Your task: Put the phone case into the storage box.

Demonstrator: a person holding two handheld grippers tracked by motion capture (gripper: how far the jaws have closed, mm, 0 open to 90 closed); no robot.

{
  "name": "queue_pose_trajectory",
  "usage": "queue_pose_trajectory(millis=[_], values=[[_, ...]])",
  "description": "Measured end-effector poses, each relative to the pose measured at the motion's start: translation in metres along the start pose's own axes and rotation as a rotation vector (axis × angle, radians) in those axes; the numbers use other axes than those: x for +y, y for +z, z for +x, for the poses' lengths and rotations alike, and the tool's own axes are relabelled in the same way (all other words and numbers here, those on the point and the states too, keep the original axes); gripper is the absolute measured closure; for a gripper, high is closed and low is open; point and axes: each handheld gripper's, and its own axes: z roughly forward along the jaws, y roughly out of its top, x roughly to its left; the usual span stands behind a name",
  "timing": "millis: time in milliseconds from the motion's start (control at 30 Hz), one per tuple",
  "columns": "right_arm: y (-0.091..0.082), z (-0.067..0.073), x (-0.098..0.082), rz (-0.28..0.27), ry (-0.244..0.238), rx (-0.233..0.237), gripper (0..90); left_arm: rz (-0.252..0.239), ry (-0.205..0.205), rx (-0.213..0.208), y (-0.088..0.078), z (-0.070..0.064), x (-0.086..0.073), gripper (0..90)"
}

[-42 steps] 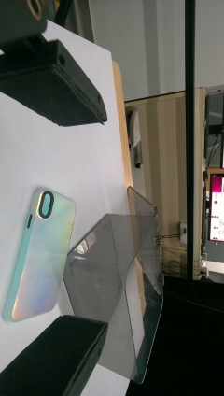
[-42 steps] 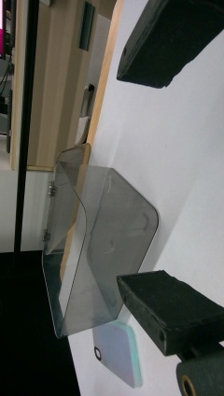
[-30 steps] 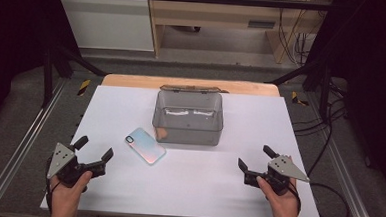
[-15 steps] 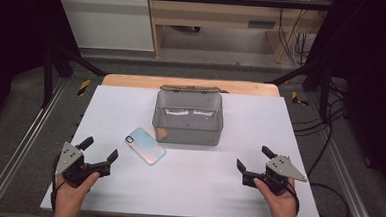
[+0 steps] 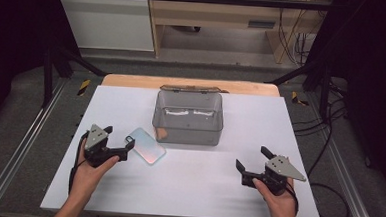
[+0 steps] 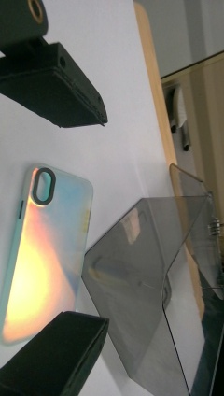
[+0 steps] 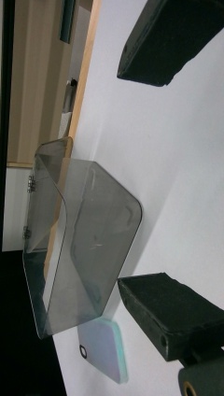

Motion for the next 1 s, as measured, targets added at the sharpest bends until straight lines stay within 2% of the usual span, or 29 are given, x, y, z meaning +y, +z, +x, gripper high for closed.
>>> queue_pose_trajectory(millis=[300, 333, 467, 500, 600, 633, 767, 867, 1000], values=[[0.001, 0.001, 0.0, 0.01, 0.0, 0.012, 3.1, 0.087, 0.024, 0.025, 0.027, 0.019, 0.007, 5.7], [0.002, 0.002, 0.0, 0.011, 0.001, 0.013, 3.1, 0.107, 0.029, 0.032, 0.032, 0.024, 0.008, 6.5], [0.003, 0.003, 0.0, 0.017, -0.001, 0.017, 3.1, 0.129, 0.024, 0.031, 0.041, 0.029, 0.011, 12.8], [0.003, 0.003, -0.001, 0.021, -0.002, 0.018, 3.1, 0.142, 0.026, 0.03, 0.043, 0.031, 0.012, 16.8], [0.003, 0.003, -0.001, 0.022, -0.008, 0.021, 3.1, 0.134, -0.017, 0.046, 0.047, 0.034, 0.012, 24.4], [0.003, 0.004, -0.001, 0.022, -0.007, 0.022, 3.2, 0.134, -0.018, 0.05, 0.048, 0.036, 0.013, 26.4], [0.003, 0.004, -0.001, 0.023, -0.005, 0.022, 3.3, 0.144, -0.004, 0.068, 0.052, 0.039, 0.014, 36.7], [0.003, 0.004, -0.001, 0.025, -0.003, 0.023, 3.3, 0.16, 0.022, 0.075, 0.057, 0.043, 0.015, 50.7], [0.004, 0.005, -0.001, 0.027, -0.005, 0.027, 3.4, 0.191, 0.029, 0.083, 0.061, 0.046, 0.014, 68.3]])
